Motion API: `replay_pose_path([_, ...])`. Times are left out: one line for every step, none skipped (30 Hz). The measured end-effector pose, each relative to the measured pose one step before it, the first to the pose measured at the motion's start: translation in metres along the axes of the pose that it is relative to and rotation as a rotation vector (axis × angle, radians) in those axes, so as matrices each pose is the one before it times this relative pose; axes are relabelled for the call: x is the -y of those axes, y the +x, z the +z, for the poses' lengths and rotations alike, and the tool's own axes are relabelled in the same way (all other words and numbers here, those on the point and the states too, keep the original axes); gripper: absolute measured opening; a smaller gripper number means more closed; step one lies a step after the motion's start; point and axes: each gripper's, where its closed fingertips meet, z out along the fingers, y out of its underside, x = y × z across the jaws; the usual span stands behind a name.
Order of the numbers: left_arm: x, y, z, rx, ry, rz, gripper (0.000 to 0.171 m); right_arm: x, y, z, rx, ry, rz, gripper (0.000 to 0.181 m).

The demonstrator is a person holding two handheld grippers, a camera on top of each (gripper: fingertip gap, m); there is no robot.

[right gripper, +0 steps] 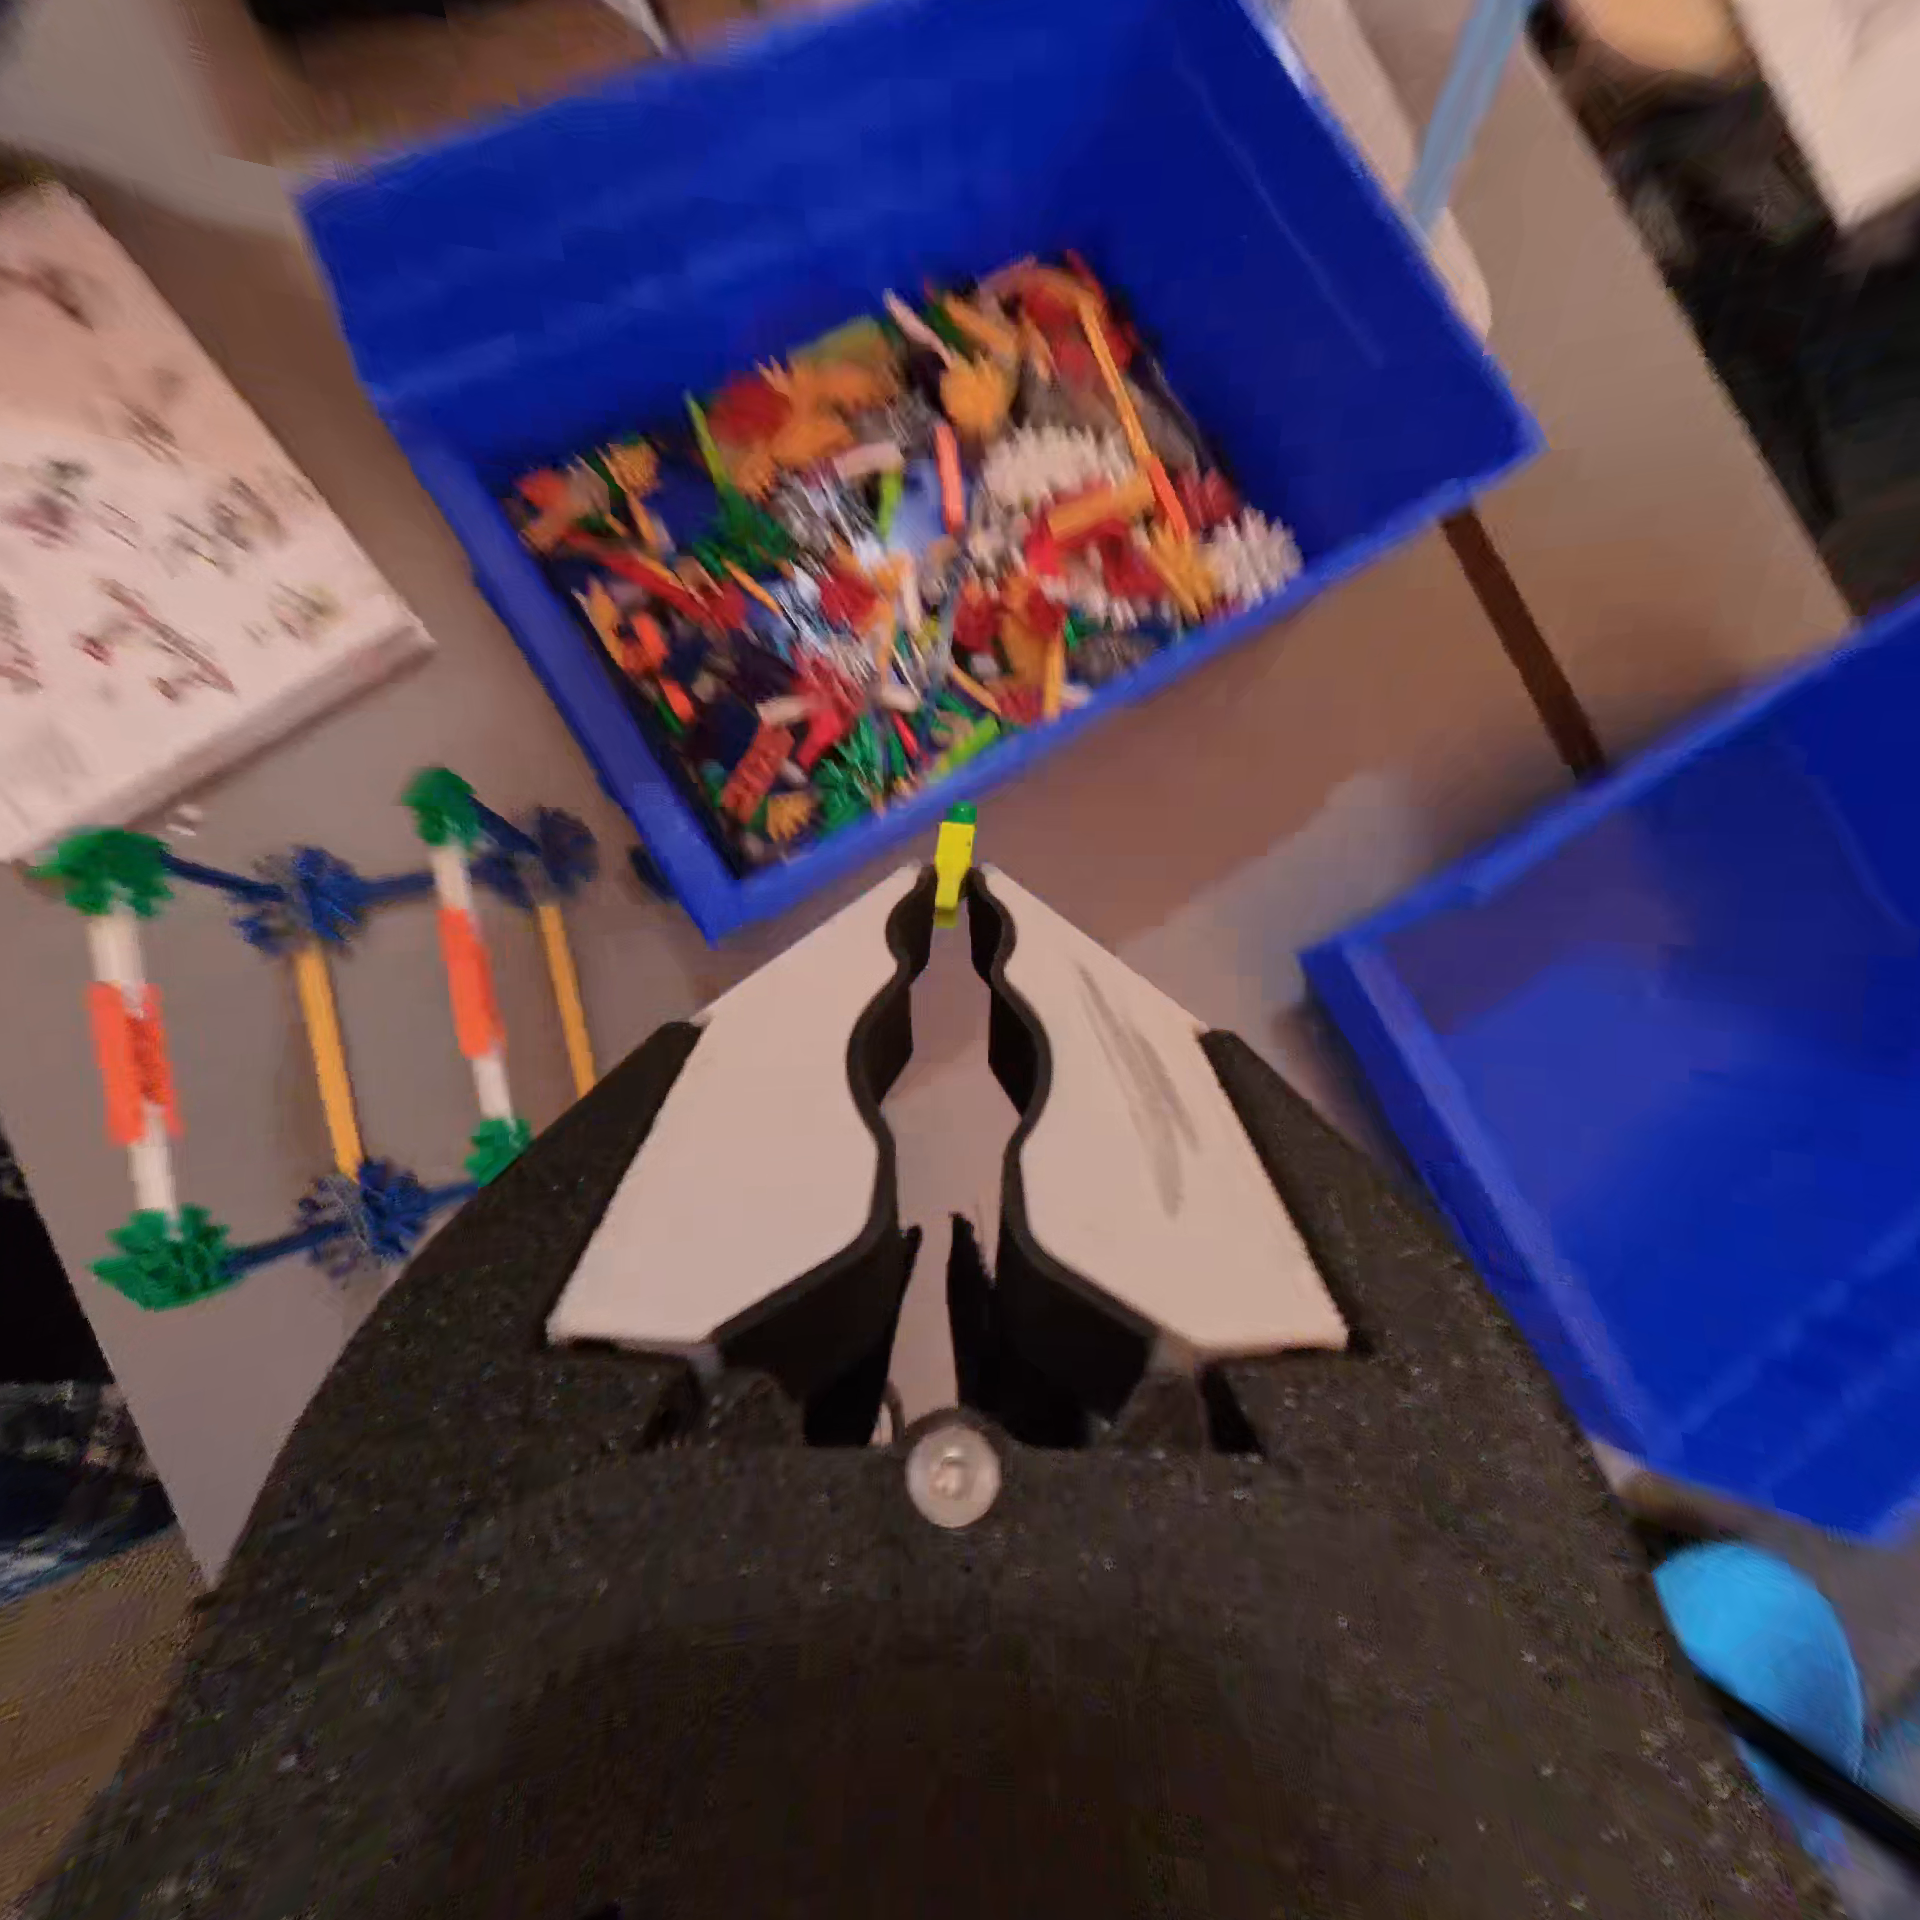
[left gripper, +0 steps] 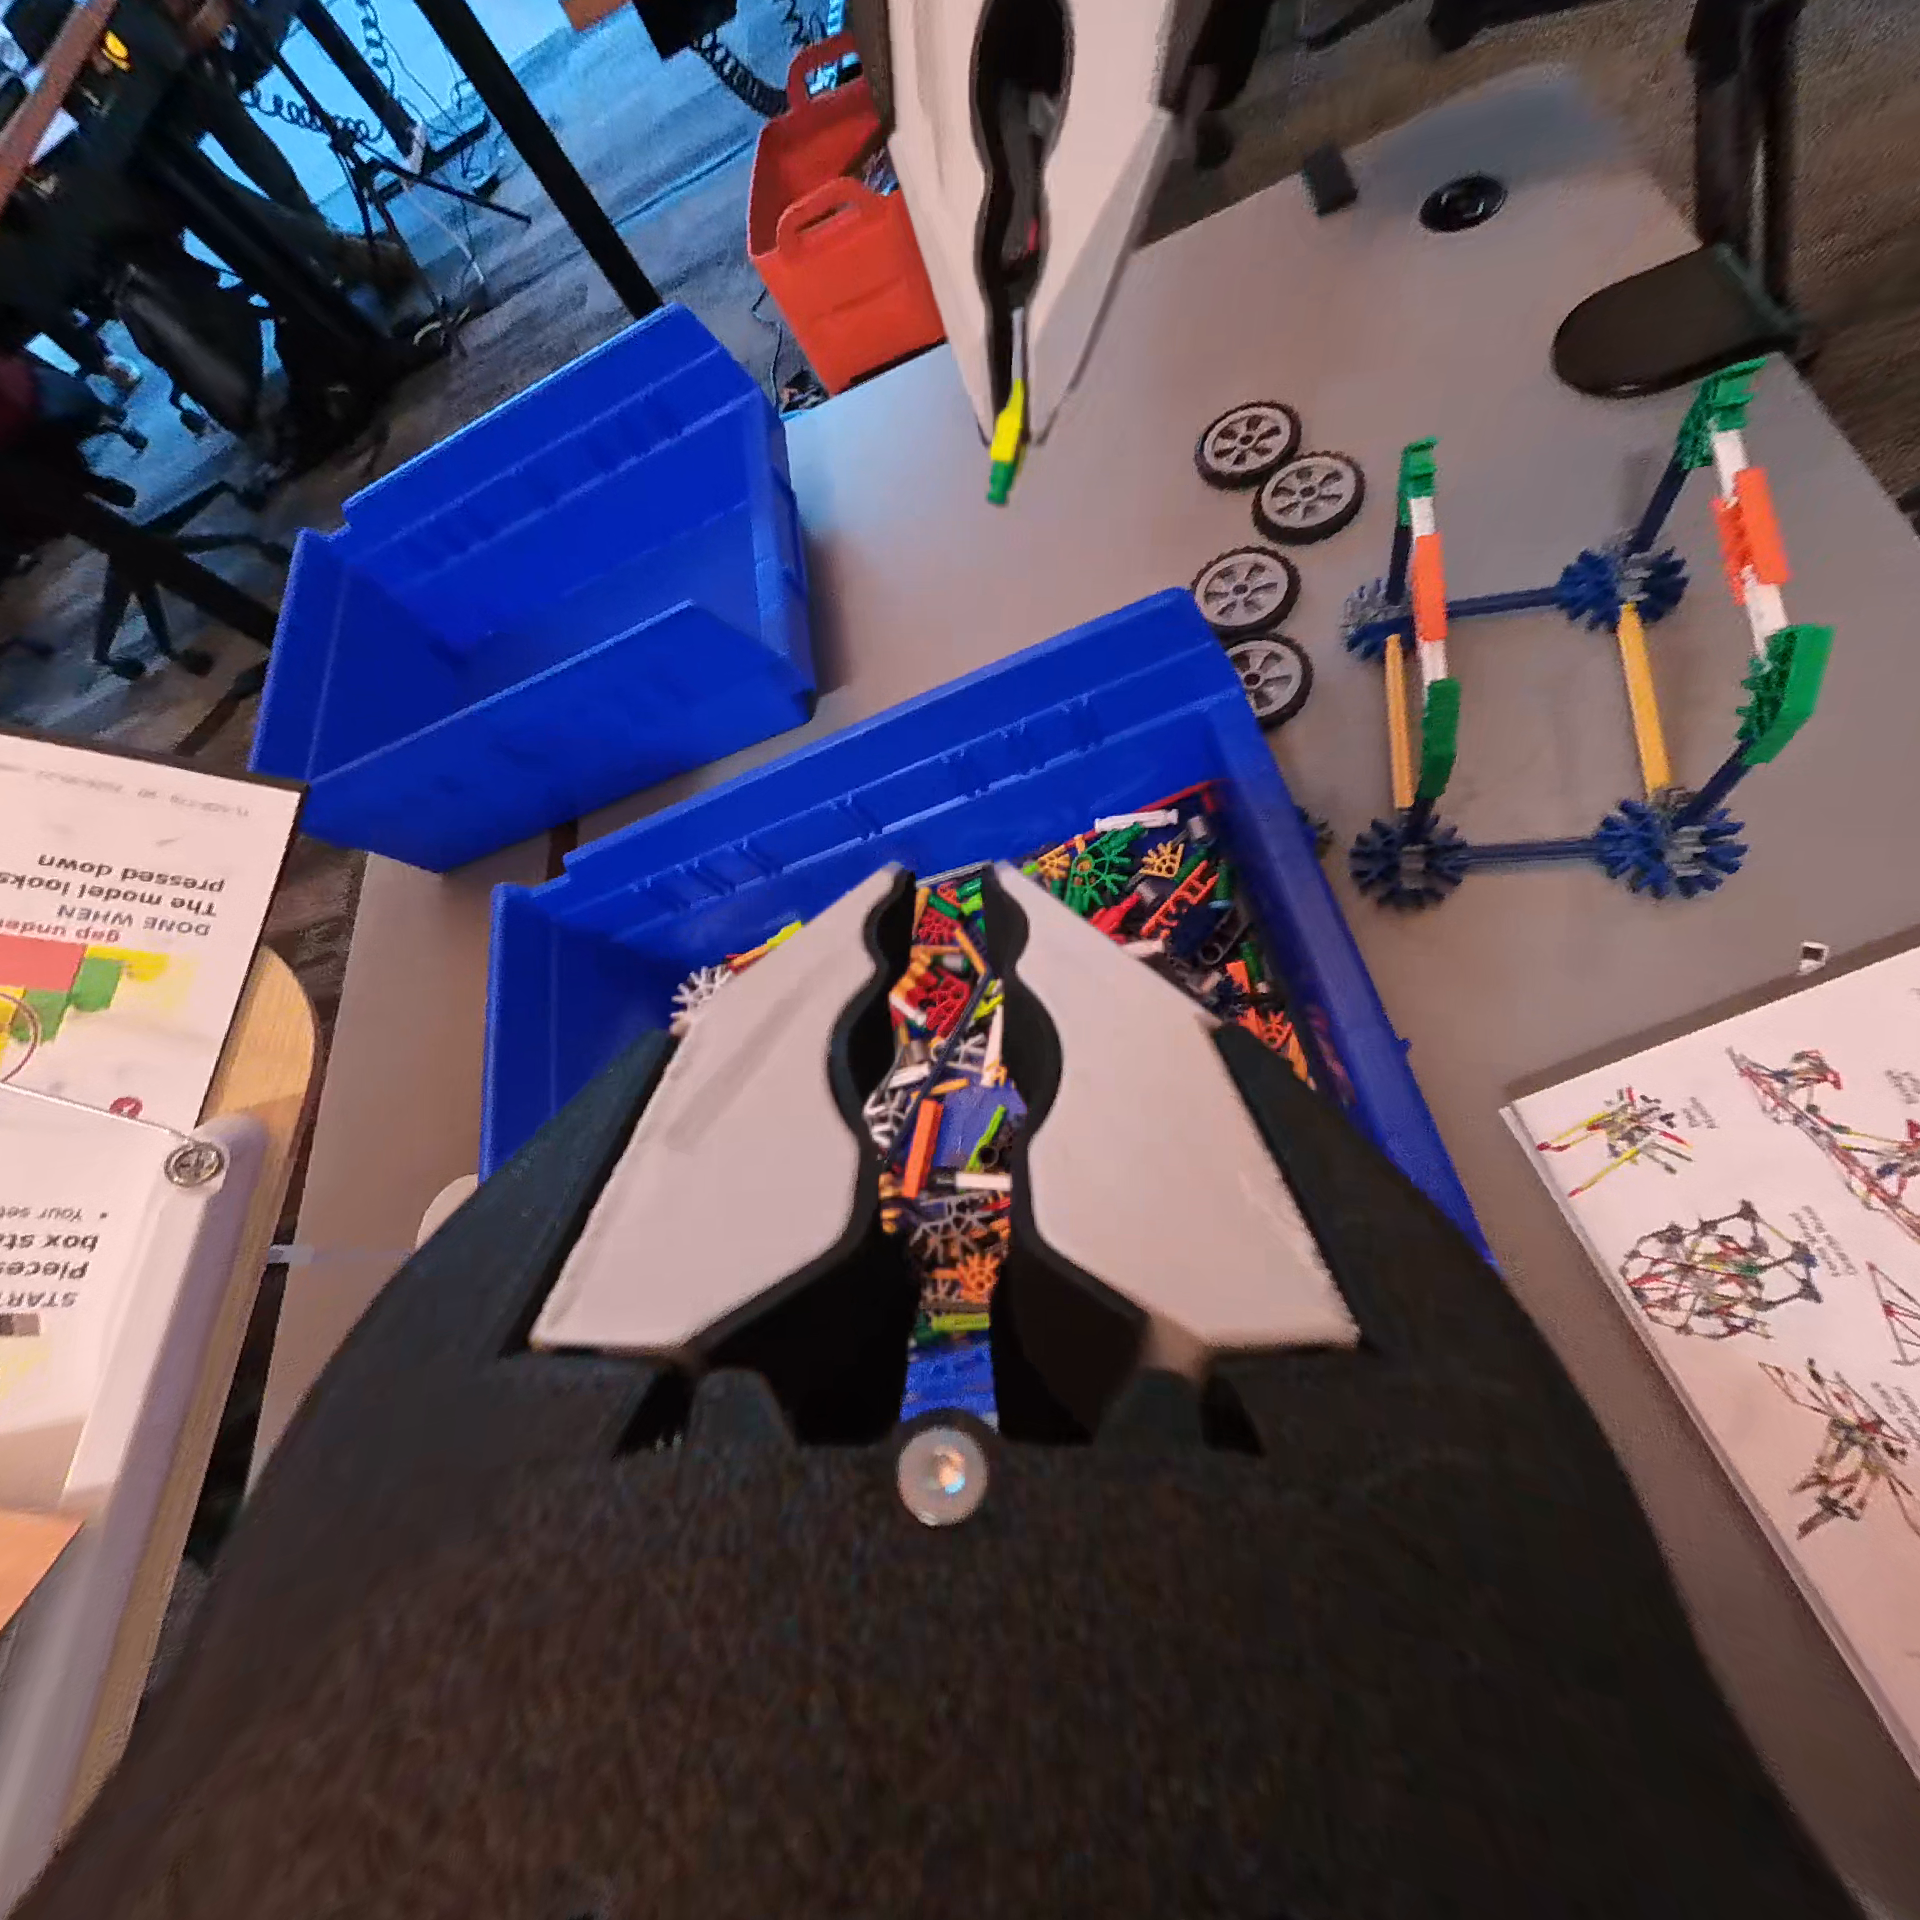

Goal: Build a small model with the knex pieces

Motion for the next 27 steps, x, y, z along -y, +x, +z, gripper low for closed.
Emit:
replay_pose_path([-0.00181,-0.00068,0.00101,0.0014,-0.00878,-0.0034,0.011,-0.01221,0.00402,0.00350,0.0070,-0.0336,0.0270,0.005])
replay_pose_path([-0.00197,-0.00038,0.00114,0.0018,-0.00927,0.0004,0.011,-0.01115,0.00091,0.00644,0.0279,-0.0279,0.0294,0.005])
replay_pose_path([-0.00225,-0.00041,0.00141,0.0018,-0.01192,0.0007,0.011,-0.01230,0.00096,0.00918,0.0251,-0.0373,0.0240,0.005])
replay_pose_path([-0.00257,-0.00018,0.00159,0.0010,-0.01461,-0.0007,0.011,-0.01290,0.00237,0.01104,0.0072,-0.0479,0.0094,0.005])
replay_pose_path([-0.00274,-0.00044,0.00163,0.0027,-0.01633,0.0006,0.011,-0.01190,0.00103,0.01188,0.0068,-0.0505,0.0038,0.005])
replay_pose_path([-0.00281,-0.00030,0.00175,0.0030,-0.01692,0.0015,0.012,-0.00946,-0.00014,0.01183,0.0099,-0.0432,0.0021,0.005])
replay_pose_path([-0.00270,-0.00014,0.00162,0.0010,-0.01517,0.0006,0.011,-0.00502,-0.00058,0.01096,0.0101,-0.0206,-0.0018,0.005])
replay_pose_path([-0.00193,0.00006,0.00141,-0.0003,-0.01056,0.0009,0.012,-0.00244,-0.00202,0.00993,0.0191,-0.0091,0.0049,0.005])
replay_pose_path([-0.00109,-0.00010,0.00103,0.0006,-0.00622,0.0007,0.012,-0.00290,-0.00188,0.00897,0.0175,-0.0144,0.0059,0.005])
replay_pose_path([-0.00071,-0.00014,0.00057,-0.0003,-0.00346,-0.0003,0.012,-0.00410,-0.00024,0.00799,0.0033,-0.0238,-0.0018,0.006])
replay_pose_path([-0.00052,-0.00019,0.00037,0.0005,-0.00236,-0.0011,0.012,-0.00434,0.00031,0.00682,-0.0040,-0.0268,-0.0055,0.006])
replay_pose_path([-0.00057,-0.00038,0.00028,0.0021,-0.00277,0.0002,0.012,-0.00303,-0.00038,0.00568,-0.0009,-0.0193,-0.0024,0.006])
replay_pose_path([-0.00091,-0.00021,0.00018,0.0004,-0.00361,0.0001,0.012,-0.00231,-0.00141,0.00474,0.0057,-0.0138,0.0001,0.006])
replay_pose_path([-0.00072,-0.00019,0.00035,-0.0001,-0.00223,-0.0010,0.012,-0.00185,-0.00119,0.00350,0.0048,-0.0099,-0.0017,0.006])
replay_pose_path([-0.00028,-0.00020,0.00037,-0.0006,-0.00006,-0.0010,0.013,-0.00075,-0.00102,0.00193,0.0039,-0.0022,-0.0004,0.009])
replay_pose_path([-0.00037,-0.00006,0.00042,-0.0013,-0.00021,-0.0012,0.013,0.00133,-0.00115,-0.00092,0.0073,0.0103,0.0047,0.012])
replay_pose_path([-0.00040,0.00002,0.00058,-0.0011,-0.00142,-0.0009,0.013,0.00101,-0.00091,-0.00220,0.0094,0.0078,0.0086,0.018])
replay_pose_path([-0.00038,-0.00004,0.00052,-0.0003,-0.00132,0.0001,0.013,0.00115,0.00084,-0.00318,-0.0030,0.0092,0.0059,0.020])
replay_pose_path([-0.00038,0.00002,0.00037,-0.0007,-0.00144,0.0002,0.013,0.00165,0.00078,-0.00409,-0.0042,0.0126,0.0017,0.020])
replay_pose_path([-0.00013,-0.00028,0.00030,0.0010,-0.00061,0.0000,0.013,0.00168,-0.00015,-0.00456,0.0017,0.0108,0.0039,0.021])
replay_pose_path([-0.00018,-0.00032,0.00011,0.0010,0.00005,-0.0010,0.013,0.00182,0.00175,-0.00531,-0.0119,0.0083,0.0020,0.022])
replay_pose_path([-0.00006,-0.00032,0.00007,0.0007,0.00040,-0.0009,0.013,0.00182,0.00325,-0.00622,-0.0229,0.0066,-0.0020,0.023])
replay_pose_path([-0.00008,-0.00019,-0.00015,0.0004,0.00013,-0.0003,0.013,0.00231,0.00359,-0.00732,-0.0248,0.0080,-0.0020,0.023])
replay_pose_path([0.00003,-0.00032,-0.00028,0.0021,-0.00001,0.0006,0.014,0.00396,0.00401,-0.00832,-0.0267,0.0144,-0.0006,0.023])
replay_pose_path([0.00011,-0.00037,-0.00046,0.0015,0.00072,-0.0003,0.014,0.00616,0.00378,-0.00930,-0.0268,0.0246,-0.0028,0.023])
replay_pose_path([0.00031,-0.00026,-0.00069,0.0020,0.00113,-0.0003,0.014,0.00783,0.00259,-0.00970,-0.0207,0.0285,-0.0042,0.023])
replay_pose_path([0.00027,-0.00057,-0.00076,0.0039,0.00116,0.0010,0.014,0.00908,0.00179,-0.00946,-0.0197,0.0297,-0.0089,0.023])
